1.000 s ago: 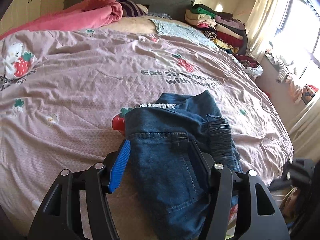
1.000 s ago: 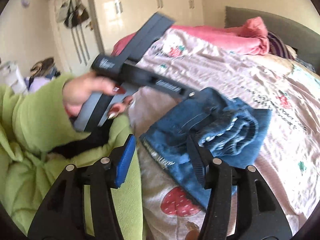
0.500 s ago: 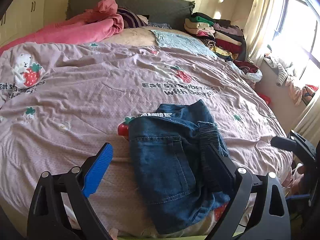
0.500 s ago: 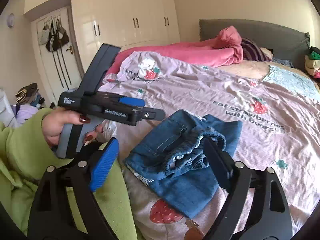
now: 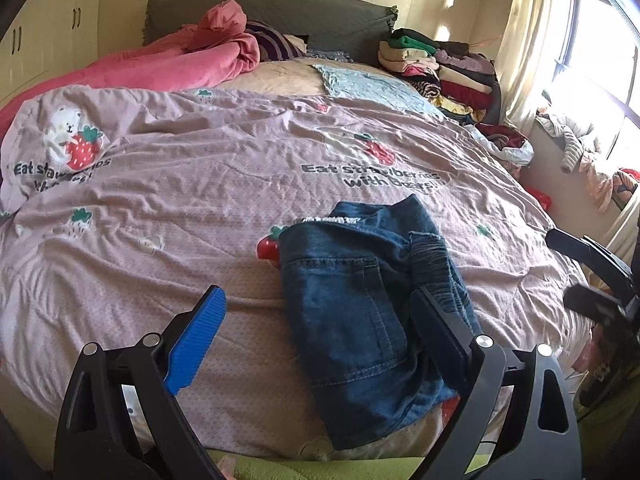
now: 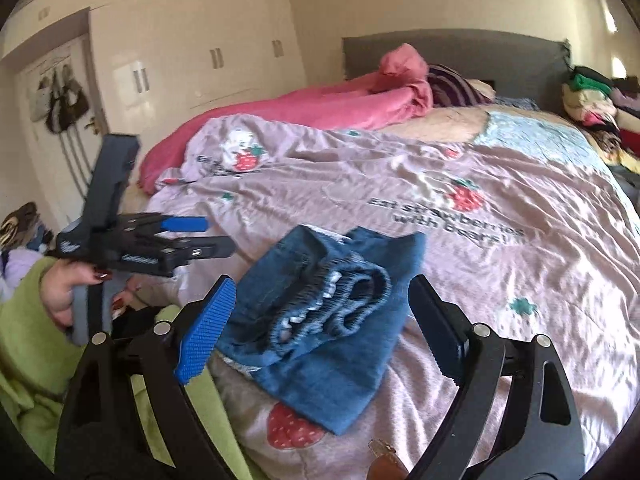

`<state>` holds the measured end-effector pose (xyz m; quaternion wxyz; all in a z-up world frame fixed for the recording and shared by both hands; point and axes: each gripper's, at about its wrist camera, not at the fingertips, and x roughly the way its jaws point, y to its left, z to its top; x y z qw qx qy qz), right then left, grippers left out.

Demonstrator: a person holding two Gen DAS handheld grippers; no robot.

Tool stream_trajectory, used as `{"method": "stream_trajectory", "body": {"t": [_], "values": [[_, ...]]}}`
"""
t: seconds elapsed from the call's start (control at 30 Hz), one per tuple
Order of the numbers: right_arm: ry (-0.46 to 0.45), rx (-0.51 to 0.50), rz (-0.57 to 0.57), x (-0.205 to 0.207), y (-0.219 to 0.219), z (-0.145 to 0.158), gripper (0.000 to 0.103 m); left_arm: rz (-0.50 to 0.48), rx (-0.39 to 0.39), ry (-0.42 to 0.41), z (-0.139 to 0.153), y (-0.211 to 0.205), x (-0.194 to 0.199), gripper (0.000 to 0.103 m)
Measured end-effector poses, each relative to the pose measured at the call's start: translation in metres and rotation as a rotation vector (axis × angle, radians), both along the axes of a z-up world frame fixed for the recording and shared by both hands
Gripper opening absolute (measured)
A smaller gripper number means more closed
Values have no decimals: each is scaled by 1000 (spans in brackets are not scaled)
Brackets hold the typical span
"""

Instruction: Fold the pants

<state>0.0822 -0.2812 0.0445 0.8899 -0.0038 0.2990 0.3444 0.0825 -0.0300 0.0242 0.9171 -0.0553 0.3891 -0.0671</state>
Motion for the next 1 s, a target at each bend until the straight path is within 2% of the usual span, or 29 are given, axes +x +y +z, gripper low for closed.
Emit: {"method": "stream_trajectory", "body": {"t": [0.27,0.4,0.57,0.7,1.0], "values": [[46,-21,-60,16,-7,-14,82,24,-29,49,-22,7,3,93],[109,-40,-88,31,-6,-28,81,22,-44,72,-33,4,7,93],[229,-20,-95,53,-5,-49,68,23,-49,107,-48,0,15,93],[290,-9,-98,69,-3,-62,59,27,-62,134,-59,-2,24,93],[417,-11,-66,98,10,-94,52,3,-106,168,-77,-7,47,93]]}}
